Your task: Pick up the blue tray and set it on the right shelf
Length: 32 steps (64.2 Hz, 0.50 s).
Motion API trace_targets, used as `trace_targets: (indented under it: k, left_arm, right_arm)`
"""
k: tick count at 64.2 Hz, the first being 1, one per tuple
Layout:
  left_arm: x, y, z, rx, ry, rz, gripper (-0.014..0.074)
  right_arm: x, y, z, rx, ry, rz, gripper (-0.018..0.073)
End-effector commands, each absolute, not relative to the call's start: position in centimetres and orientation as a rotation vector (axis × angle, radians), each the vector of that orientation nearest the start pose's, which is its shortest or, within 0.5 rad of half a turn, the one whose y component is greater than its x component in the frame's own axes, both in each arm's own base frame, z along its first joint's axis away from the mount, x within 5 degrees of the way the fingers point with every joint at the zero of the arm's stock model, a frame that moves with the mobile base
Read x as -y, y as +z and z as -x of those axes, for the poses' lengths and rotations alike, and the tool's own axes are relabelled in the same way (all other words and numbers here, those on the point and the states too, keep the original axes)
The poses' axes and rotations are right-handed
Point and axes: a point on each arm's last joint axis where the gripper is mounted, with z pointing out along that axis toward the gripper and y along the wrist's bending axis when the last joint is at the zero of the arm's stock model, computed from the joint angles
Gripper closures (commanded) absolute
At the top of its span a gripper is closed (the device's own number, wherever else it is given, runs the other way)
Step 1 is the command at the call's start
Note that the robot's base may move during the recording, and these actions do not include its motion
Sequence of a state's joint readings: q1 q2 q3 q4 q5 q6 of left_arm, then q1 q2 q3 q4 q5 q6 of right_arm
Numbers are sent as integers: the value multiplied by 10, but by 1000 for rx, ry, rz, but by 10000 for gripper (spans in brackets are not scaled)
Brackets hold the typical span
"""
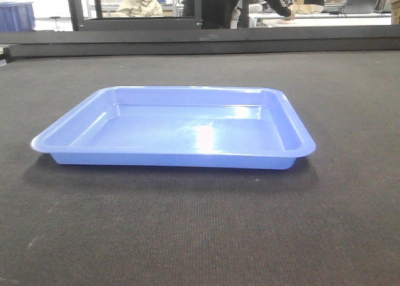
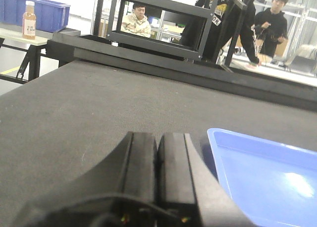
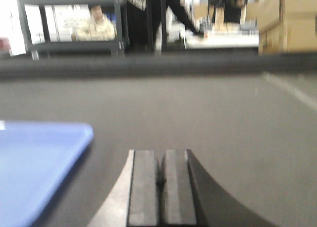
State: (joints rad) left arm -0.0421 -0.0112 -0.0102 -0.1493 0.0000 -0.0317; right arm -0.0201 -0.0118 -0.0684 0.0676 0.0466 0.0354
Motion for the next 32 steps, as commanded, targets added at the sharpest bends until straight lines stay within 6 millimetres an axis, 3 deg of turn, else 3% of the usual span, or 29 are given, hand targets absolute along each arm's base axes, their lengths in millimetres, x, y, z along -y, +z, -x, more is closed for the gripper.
trace_targets:
  k: [1, 8, 14, 18, 25, 32]
  left_arm:
    - [2, 268, -44, -1334, -133, 35, 644]
    - [2, 322, -35, -1404, -63, -17, 610]
    - [2, 354, -36, -1486, -67, -15, 515]
    - [2, 364, -46, -1566, -65, -16, 405]
    - [5, 372, -65, -1647, -78, -33, 234]
    - [14, 380, -81, -1670, -148, -112, 169]
  right_arm:
    - [0, 286, -32, -1271, 68, -73, 503]
    - [-1, 329, -19, -1310, 74, -64, 468]
    - [-1, 352, -19, -1338, 76, -61, 312]
    - [-1, 364, -28, -1356, 75, -63, 152]
    - [-1, 369, -48, -1418, 88, -56, -42]
    - [-6, 375, -68, -1480, 143, -17, -65]
